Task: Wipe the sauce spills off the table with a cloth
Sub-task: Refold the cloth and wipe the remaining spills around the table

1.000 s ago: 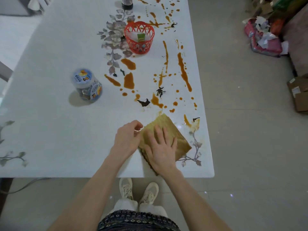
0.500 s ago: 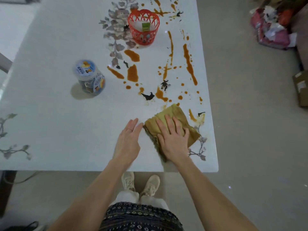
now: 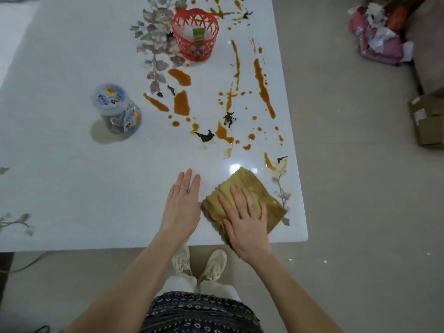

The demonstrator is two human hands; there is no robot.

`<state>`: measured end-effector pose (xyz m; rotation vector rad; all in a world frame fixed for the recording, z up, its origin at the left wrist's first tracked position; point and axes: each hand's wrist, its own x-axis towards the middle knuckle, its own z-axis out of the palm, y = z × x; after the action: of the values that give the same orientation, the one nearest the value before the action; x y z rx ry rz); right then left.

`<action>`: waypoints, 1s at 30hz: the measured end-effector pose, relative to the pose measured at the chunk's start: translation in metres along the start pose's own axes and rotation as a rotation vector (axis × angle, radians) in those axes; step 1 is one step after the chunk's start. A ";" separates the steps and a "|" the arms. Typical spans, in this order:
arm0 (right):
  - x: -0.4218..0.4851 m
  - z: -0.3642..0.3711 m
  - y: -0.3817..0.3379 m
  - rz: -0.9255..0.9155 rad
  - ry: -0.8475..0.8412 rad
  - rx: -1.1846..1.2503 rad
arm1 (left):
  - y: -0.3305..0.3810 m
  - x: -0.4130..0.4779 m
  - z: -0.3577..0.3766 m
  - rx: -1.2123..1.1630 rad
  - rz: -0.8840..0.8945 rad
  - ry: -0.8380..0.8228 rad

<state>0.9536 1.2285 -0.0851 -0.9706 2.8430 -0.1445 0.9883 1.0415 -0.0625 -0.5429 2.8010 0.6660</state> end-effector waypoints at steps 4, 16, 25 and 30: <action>0.001 -0.001 0.037 -0.107 -0.011 -0.025 | 0.004 0.002 -0.002 0.040 -0.014 -0.010; 0.012 -0.004 0.068 0.067 0.000 0.045 | 0.010 0.000 -0.007 0.022 -0.051 -0.031; -0.018 -0.001 0.078 0.031 -0.020 0.069 | 0.025 0.001 0.000 0.055 -0.126 -0.031; 0.004 -0.004 0.081 0.146 0.006 0.083 | 0.048 -0.004 0.014 0.027 -0.107 -0.042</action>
<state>0.9007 1.2901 -0.0925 -0.7451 2.8744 -0.2476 0.9746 1.0893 -0.0549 -0.6608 2.7158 0.6092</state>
